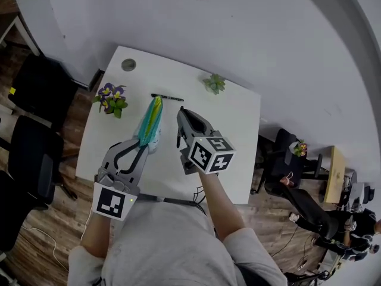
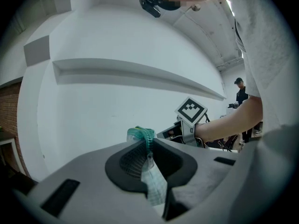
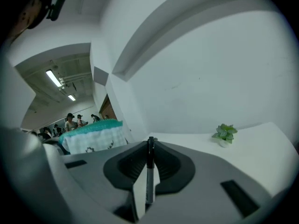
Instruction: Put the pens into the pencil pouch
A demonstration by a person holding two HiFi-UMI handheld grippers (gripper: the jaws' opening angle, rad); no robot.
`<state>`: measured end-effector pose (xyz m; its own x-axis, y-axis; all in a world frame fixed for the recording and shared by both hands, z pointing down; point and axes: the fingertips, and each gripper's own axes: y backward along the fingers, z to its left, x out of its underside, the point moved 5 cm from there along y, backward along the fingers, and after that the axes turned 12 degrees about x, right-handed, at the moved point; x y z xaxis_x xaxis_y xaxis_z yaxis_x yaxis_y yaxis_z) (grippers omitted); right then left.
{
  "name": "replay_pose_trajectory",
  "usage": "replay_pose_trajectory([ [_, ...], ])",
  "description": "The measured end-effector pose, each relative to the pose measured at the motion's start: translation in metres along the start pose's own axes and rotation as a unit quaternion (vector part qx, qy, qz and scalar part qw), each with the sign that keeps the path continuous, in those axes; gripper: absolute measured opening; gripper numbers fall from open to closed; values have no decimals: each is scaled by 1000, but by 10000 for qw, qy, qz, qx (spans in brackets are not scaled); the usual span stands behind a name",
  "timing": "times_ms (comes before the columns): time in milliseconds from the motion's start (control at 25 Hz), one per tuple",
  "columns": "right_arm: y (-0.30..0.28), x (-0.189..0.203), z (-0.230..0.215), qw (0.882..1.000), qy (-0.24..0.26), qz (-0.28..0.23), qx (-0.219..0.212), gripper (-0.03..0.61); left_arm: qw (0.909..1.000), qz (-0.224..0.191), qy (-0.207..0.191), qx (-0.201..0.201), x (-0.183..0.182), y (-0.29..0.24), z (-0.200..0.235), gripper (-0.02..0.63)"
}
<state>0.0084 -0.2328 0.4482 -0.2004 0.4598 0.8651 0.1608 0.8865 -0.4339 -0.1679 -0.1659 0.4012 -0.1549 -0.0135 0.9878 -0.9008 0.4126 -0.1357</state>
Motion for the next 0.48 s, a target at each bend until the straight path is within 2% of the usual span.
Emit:
replay_pose_trajectory([
  [240,49,-54,-5,9932,94,-1128,-266,60,9996,-52,-103,263,-10,-31,-21,60],
  [480,102,-110,-13,9749,34,-2181,-450,60,9986,-82,-162,501,-18,-59,-46,60],
])
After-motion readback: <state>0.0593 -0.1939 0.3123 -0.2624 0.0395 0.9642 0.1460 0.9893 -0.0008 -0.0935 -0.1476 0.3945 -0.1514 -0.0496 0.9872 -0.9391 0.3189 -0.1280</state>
